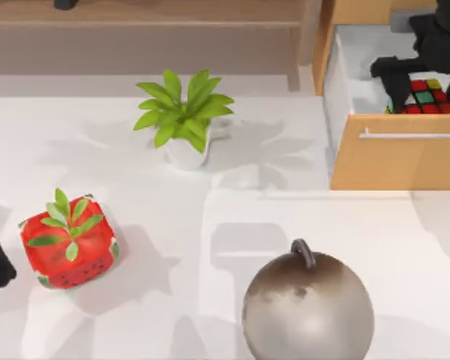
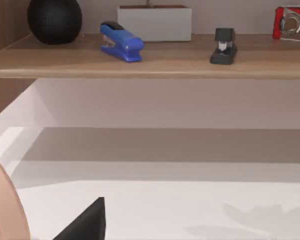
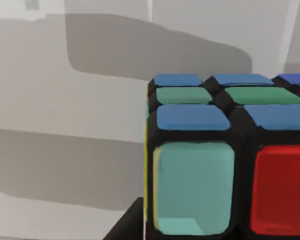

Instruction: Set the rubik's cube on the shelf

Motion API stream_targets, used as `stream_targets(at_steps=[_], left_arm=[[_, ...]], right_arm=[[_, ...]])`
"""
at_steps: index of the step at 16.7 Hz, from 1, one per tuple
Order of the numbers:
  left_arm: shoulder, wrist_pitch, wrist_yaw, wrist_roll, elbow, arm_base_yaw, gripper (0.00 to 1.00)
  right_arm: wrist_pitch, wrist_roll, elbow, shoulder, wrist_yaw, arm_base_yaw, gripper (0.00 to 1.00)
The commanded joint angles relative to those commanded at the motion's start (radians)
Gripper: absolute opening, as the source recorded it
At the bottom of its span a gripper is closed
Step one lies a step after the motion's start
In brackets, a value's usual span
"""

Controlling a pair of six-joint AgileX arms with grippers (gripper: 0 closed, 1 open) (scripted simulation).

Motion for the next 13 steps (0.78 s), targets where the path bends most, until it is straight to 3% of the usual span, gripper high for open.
stream_targets(at_steps=[13], left_arm=[[0.000,0.000,0.000,0.000,0.000,0.000,1.00]], right_arm=[[-0.057,0.016,0.163,0.080,-0.016,-0.005,0.00]])
